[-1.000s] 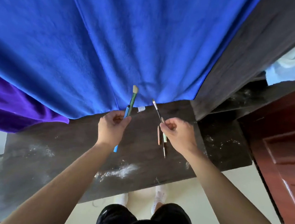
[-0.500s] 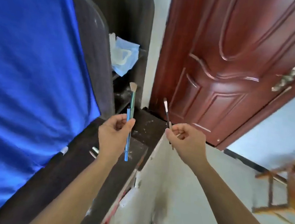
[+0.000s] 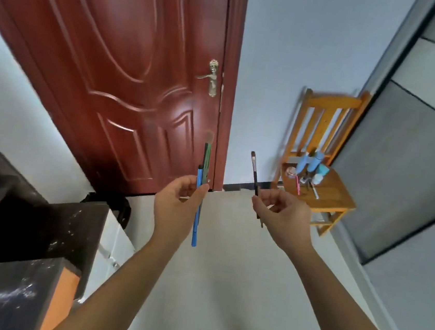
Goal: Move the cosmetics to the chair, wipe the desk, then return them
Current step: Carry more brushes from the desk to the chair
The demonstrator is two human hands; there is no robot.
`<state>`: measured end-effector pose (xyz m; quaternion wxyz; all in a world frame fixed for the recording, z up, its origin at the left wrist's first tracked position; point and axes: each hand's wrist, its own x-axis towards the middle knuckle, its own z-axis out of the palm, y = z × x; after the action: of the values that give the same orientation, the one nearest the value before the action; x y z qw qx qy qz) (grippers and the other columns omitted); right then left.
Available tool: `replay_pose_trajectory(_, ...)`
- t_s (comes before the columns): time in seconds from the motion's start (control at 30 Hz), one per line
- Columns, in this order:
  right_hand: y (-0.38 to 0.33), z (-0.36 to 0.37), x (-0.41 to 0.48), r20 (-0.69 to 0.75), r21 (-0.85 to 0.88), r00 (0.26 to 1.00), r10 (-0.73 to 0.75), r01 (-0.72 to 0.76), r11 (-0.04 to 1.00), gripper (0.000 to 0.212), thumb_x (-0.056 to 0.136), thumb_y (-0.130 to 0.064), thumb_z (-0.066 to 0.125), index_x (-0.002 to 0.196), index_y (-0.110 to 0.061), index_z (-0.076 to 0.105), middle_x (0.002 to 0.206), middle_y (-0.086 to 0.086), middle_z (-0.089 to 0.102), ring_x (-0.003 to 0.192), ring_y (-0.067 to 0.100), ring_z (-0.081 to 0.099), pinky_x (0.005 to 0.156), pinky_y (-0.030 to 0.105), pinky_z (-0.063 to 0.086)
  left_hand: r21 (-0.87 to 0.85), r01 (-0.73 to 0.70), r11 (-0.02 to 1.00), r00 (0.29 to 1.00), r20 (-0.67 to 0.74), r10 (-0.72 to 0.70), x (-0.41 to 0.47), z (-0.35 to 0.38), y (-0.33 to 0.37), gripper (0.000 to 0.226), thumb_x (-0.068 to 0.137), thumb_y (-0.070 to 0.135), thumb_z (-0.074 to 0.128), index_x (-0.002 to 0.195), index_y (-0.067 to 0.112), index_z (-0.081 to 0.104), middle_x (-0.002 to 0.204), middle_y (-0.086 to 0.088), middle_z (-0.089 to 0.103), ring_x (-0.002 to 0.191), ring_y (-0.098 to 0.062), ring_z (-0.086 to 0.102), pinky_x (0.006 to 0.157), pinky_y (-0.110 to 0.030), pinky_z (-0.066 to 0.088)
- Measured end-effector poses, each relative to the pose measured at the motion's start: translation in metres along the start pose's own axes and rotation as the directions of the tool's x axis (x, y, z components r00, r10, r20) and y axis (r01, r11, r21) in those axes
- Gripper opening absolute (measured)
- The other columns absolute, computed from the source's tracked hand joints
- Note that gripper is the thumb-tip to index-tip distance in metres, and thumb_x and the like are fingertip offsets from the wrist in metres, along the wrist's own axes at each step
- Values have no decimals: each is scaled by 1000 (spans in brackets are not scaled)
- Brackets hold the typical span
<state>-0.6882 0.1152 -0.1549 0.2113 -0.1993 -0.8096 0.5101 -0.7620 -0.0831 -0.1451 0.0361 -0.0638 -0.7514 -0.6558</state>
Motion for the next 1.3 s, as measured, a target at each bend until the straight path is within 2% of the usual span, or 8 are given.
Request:
replay_pose_trajectory(0.13,61,-103,41,-101,29,994,47,-44,999,10,82,-32,80,77,-32,71,65,-15,69,49,3,61,46,12,44,-28,9,1000,994,106,-6,1,131,18,10,86,22,75,91,30,72,84,10,74,77,-9,70,68,-20,55)
replay_pose_trajectory(0.37,138,-231,116,-170,20,972,160,-159,987,10,81,-32,81,79,-26,74,68,-14,70,56,4,64,51,12,46,-10,42,999,971,236,-39,9,304,39,11,86,21,75,91,30,71,87,4,73,85,-21,69,77,-34,59)
replay_pose_trajectory(0.57,187,-278,181,-149,-5,959,242,-245,969,12,81,-37,81,78,-29,72,67,-15,69,54,5,61,51,22,53,21,87,996,960,266,-89,40,394,29,10,86,21,74,92,29,72,86,6,73,86,-22,69,76,-34,60)
replay_pose_trajectory(0.7,219,-303,242,-163,-4,958,237,-241,971,10,81,-34,80,76,-29,73,68,-14,69,55,2,61,51,14,49,24,114,993,944,310,-116,75,463,14,8,86,25,74,90,31,71,82,10,72,83,-14,68,67,-20,56)
replay_pose_trajectory(0.77,234,-315,279,-155,-18,955,255,-260,965,10,81,-37,80,77,-30,73,70,-13,70,60,7,65,54,17,53,41,138,990,940,310,-143,99,502,4,10,85,29,74,94,30,72,84,12,72,85,-12,67,66,-17,56)
replay_pose_trajectory(0.93,270,-347,381,-156,-70,943,293,-307,949,11,80,-36,80,75,-31,72,67,-14,70,57,6,64,50,14,52,78,195,978,925,317,-209,168,599,-14,26,86,33,74,108,20,72,97,6,72,95,-16,67,82,-33,59)
replay_pose_trajectory(1.17,318,-393,488,-164,-116,917,365,-385,916,13,83,-42,77,78,-31,71,66,-19,69,57,3,65,51,14,50,136,203,970,908,345,-238,236,703,-14,11,85,31,74,89,39,66,86,16,70,79,-1,67,63,-14,55)
replay_pose_trajectory(1.3,363,-406,541,-107,-137,930,351,-363,922,11,86,-37,76,81,-28,72,66,-11,70,60,10,66,54,19,53,189,265,946,899,307,-313,263,748,-35,10,87,30,73,94,34,68,90,11,72,83,-10,70,65,-17,56)
